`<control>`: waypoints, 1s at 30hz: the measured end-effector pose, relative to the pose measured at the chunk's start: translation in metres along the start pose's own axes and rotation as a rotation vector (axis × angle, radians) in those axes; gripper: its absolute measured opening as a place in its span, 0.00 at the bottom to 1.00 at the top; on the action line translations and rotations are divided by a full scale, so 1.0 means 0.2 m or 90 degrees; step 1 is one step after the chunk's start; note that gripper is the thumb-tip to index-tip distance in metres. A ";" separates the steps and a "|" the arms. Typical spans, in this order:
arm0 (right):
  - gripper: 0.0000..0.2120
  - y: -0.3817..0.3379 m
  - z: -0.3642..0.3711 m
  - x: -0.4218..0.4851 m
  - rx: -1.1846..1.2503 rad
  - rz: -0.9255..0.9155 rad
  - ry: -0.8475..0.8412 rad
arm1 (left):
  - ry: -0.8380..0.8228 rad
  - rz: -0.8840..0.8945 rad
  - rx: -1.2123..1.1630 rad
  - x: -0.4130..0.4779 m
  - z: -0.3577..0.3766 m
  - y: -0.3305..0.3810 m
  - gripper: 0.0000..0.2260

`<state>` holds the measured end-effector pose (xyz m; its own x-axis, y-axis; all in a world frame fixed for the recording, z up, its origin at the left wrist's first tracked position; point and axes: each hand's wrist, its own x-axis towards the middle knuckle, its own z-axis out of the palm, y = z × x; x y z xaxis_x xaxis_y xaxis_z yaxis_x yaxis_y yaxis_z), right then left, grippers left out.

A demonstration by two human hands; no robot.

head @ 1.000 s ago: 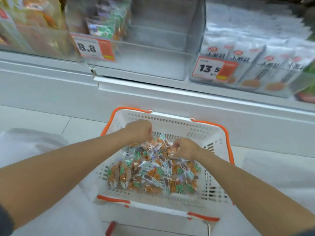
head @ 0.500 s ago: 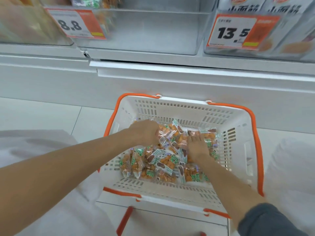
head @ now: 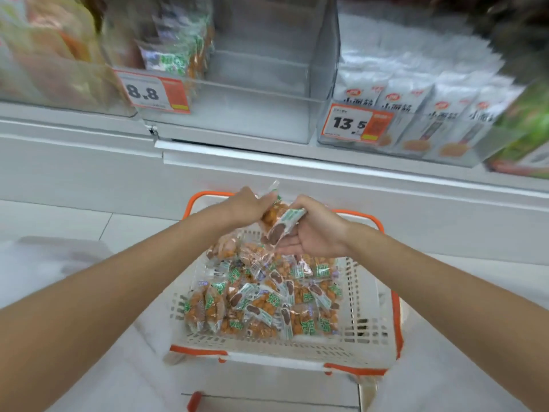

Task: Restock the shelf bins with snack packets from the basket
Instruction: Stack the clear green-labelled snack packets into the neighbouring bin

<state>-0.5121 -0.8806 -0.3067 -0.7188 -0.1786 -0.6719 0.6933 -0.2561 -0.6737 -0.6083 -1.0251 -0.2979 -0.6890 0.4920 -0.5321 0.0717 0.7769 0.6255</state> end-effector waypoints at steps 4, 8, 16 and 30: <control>0.22 -0.08 0.05 -0.12 0.060 -0.106 -0.040 | 0.089 0.126 -0.197 -0.05 -0.12 0.07 0.25; 0.21 -0.15 0.07 -0.09 -0.120 -0.209 -0.001 | 0.192 0.201 -0.216 -0.06 -0.19 0.08 0.15; 0.21 -0.15 0.10 -0.02 -0.194 -0.276 0.088 | 0.163 0.135 -0.280 0.04 -0.21 0.09 0.19; 0.14 -1.05 0.48 0.22 -0.511 -0.706 0.292 | 0.498 0.415 -0.082 -0.01 -1.13 0.18 0.13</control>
<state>-0.6955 -0.9263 -0.1649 -0.9233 0.1091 0.3682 -0.2477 0.5634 -0.7882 -0.7678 -1.0860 -0.1453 -0.8243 0.3738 0.4252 0.5543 0.3799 0.7406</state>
